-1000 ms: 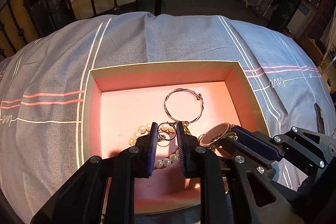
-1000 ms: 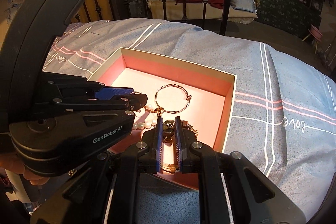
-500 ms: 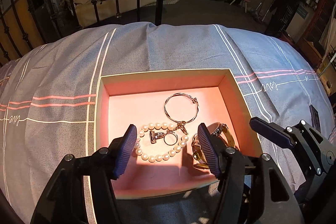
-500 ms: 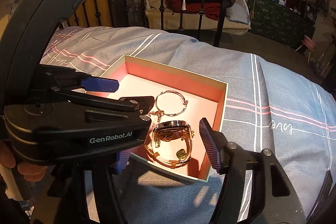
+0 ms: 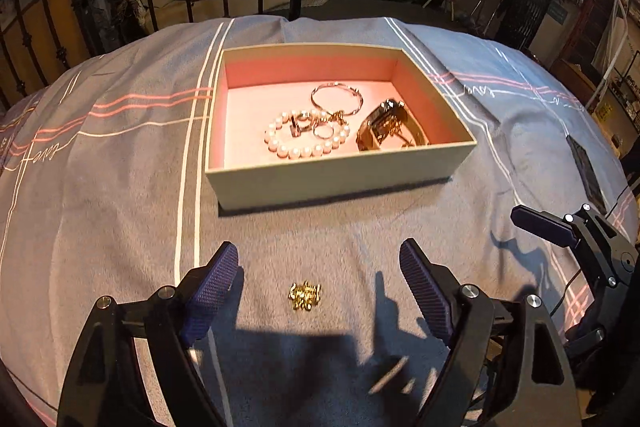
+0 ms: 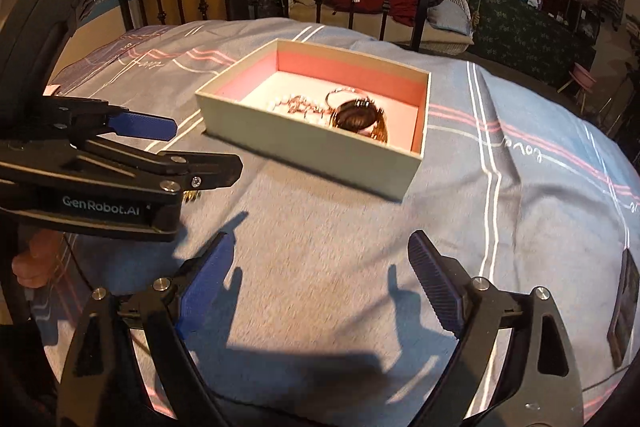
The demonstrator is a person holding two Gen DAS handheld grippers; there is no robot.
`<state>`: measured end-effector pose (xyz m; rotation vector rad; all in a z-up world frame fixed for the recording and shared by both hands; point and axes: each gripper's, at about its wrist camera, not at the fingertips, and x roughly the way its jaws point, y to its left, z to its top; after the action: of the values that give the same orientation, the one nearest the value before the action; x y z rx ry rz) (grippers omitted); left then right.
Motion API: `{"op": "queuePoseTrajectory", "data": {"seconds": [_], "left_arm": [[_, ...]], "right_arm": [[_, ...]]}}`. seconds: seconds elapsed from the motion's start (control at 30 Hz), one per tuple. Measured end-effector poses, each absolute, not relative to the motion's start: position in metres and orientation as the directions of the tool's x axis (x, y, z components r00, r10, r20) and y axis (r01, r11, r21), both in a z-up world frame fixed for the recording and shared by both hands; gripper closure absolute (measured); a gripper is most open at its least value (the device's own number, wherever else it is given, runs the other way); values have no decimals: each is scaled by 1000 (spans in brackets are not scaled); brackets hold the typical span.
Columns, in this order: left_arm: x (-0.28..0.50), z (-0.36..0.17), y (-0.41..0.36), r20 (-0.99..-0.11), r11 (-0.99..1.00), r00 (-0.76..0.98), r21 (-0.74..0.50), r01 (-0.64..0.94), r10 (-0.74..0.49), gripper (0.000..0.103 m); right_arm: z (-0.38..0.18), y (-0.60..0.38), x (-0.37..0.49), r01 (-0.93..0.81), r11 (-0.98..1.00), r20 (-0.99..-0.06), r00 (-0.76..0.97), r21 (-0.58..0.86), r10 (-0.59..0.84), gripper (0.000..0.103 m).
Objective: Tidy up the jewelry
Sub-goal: 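Move the left gripper back to the gold flower charm and close it, then carry the gold flower charm into the box with the left gripper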
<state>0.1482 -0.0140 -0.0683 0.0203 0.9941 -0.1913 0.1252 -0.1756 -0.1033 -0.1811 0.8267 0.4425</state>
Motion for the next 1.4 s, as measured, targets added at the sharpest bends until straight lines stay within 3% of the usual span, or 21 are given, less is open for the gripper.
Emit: {"op": "queuePoseTrajectory", "data": {"seconds": [0.03, 0.07, 0.13, 0.4, 0.47, 0.67, 0.93, 1.0, 1.07, 1.13, 1.23, 1.4], "left_arm": [[145, -75, -13, -839, 984, 525, -64, 167, -144, 26], [143, -79, -11, -838, 984, 526, -71, 160, -146, 38], [139, -86, -9, -841, 985, 521, -73, 159, -146, 52], [138, -89, -11, -837, 984, 534, -32, 177, -123, 55], [136, -89, -9, -833, 983, 540, -31, 180, -125, 67], [134, -90, 0, -824, 982, 548, -51, 181, -144, 86], [131, -86, 3, -819, 985, 552, -88, 149, -157, 86], [130, -84, 4, -819, 983, 547, -108, 149, -173, 86], [127, -81, 5, -817, 982, 547, -117, 149, -180, 86], [125, -77, 4, -813, 981, 551, -123, 153, -188, 86], [124, -71, 2, -806, 978, 557, -134, 158, -201, 86], [133, -56, -3, -791, 975, 572, -144, 171, -217, 86]], "right_arm": [[-107, -175, 122, -451, 892, -750, 584, 18, 310, 15], [-109, -175, 119, -453, 891, -753, 581, 17, 309, 15], [-112, -175, 119, -456, 889, -759, 570, 27, 316, 15], [-115, -166, 122, -467, 884, -766, 557, 31, 321, 15], [-116, -164, 123, -471, 882, -771, 551, 30, 320, 15], [-119, -162, 125, -468, 883, -775, 546, 32, 317, 15], [-122, -155, 126, -488, 872, -781, 533, 30, 325, 15], [-122, -156, 126, -501, 864, -777, 521, 56, 353, 27], [-120, -158, 127, -497, 863, -768, 517, 90, 377, 68], [-120, -159, 127, -500, 860, -766, 513, 101, 388, 90], [-117, -159, 126, -505, 858, -757, 521, 98, 393, 96], [-104, -163, 132, -497, 863, -733, 551, 95, 398, 96]]}}
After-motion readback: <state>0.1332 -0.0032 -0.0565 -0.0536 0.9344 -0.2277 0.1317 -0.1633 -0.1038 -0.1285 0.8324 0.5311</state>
